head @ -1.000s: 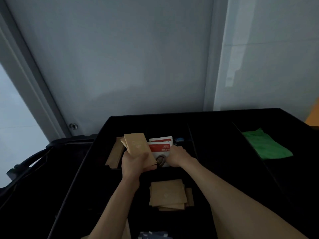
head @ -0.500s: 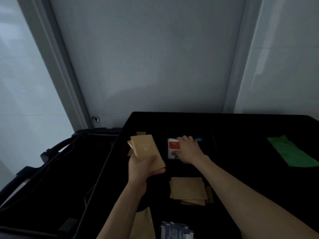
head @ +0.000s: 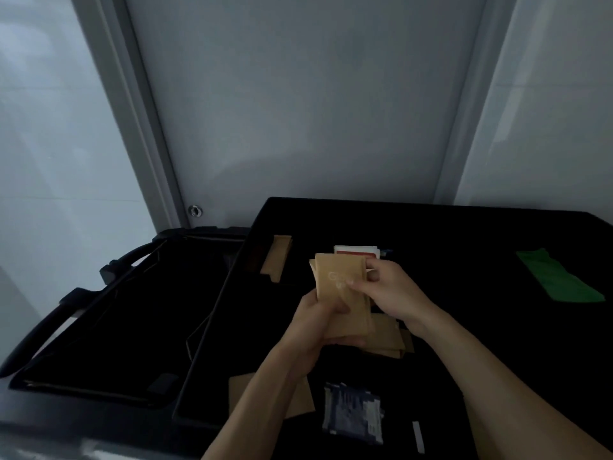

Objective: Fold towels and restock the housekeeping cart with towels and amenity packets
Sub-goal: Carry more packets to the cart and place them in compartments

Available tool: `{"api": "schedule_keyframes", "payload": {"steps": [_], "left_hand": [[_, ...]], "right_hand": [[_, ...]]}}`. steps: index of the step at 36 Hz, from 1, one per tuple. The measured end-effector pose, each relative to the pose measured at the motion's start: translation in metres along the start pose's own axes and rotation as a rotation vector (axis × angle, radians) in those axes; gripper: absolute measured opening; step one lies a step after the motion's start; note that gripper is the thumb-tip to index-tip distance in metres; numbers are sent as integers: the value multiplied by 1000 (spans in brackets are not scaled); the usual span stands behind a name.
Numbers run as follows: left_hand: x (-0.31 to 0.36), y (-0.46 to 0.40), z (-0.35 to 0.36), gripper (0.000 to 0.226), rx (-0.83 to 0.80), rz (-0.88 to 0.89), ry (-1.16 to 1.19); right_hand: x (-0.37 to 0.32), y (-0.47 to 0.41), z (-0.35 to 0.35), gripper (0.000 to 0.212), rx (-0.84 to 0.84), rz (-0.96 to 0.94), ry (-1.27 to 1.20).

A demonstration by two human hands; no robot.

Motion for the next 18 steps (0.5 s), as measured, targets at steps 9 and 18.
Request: {"api": "schedule_keyframes", "payload": {"steps": [9,18], "left_hand": [[-18,56,16,23,112,66,-147],[6,136,20,22,313,422,-322]], "right_hand": [[-10,55,-15,24,21,-32,-65],[-61,90,-11,16,73,-328,-234]]}}
Point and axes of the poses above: each hand's wrist, its own y-axis away from the middle knuckle, its own z-axis out of the palm, x = y × z, the point moved 5 cm from there along -y, towards the middle knuckle, and after that the axes turned 12 degrees about -z, right-handed, at the moved point
